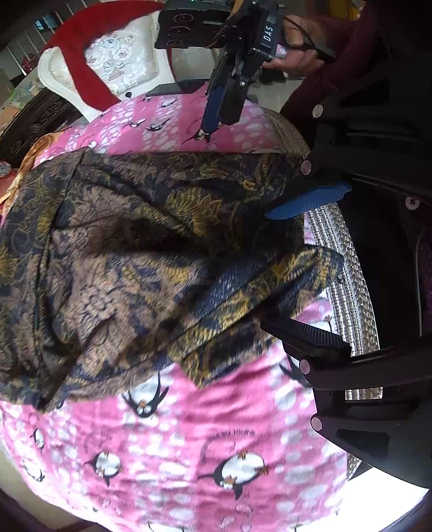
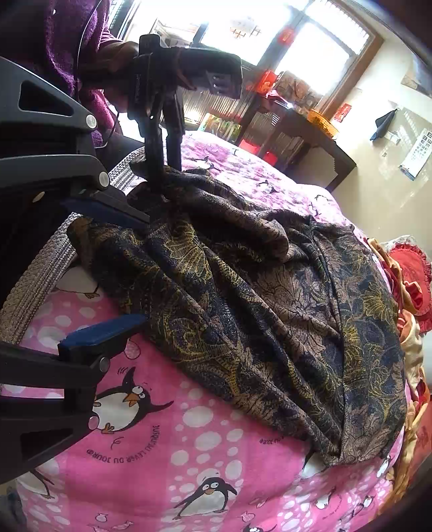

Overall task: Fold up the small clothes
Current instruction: 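Fold the shirt lengthwise with the left gripper toward the right gripper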

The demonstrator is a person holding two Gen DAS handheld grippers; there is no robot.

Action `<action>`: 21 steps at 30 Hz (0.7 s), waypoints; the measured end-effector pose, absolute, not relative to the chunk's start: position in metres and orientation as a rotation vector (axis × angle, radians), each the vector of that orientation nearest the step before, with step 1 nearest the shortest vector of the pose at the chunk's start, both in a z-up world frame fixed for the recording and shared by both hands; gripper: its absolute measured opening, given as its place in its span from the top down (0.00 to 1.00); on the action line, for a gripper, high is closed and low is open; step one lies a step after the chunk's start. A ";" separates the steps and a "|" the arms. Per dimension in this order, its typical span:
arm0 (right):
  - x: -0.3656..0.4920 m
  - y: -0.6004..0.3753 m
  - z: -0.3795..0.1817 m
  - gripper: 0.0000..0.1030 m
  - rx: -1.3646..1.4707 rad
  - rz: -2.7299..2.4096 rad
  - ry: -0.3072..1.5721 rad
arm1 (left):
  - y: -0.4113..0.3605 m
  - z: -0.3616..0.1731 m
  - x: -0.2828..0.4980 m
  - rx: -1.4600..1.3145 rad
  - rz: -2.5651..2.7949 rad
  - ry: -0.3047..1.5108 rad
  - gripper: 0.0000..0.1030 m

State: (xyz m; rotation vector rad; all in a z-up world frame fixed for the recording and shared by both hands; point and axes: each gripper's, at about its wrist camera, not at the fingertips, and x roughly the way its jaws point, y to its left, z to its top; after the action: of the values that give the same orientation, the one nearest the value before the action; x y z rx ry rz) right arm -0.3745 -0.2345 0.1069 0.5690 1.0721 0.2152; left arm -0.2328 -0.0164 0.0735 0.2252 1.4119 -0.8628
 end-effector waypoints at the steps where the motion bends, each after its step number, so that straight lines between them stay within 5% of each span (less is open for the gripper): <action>1: -0.375 -0.235 0.106 0.49 0.579 0.212 1.072 | -0.019 0.070 -0.232 0.236 -0.856 1.413 0.41; 2: -0.376 -0.237 0.104 0.49 0.589 0.209 1.074 | -0.021 0.068 -0.232 0.233 -0.851 1.410 0.42; 3: -0.376 -0.238 0.102 0.49 0.605 0.207 1.075 | -0.022 0.067 -0.230 0.224 -0.849 1.404 0.58; 4: -0.376 -0.238 0.100 0.49 0.619 0.210 1.075 | -0.022 0.066 -0.228 0.222 -0.841 1.402 0.90; 5: -0.377 -0.238 0.098 0.49 0.634 0.216 1.077 | -0.021 0.067 -0.226 0.225 -0.843 1.403 0.95; 10: -0.378 -0.225 0.089 0.49 0.647 0.261 1.120 | 0.024 0.099 -0.194 0.123 -0.773 1.267 0.95; 21: -0.363 -0.212 0.062 0.42 0.774 0.234 1.176 | 0.079 0.092 -0.168 0.036 -0.624 1.281 0.95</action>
State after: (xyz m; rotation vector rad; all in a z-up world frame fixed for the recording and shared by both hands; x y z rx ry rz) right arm -0.3630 -0.2117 0.0617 0.7741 1.1761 0.2344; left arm -0.1675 0.0794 0.0922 0.0357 1.2806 -0.6241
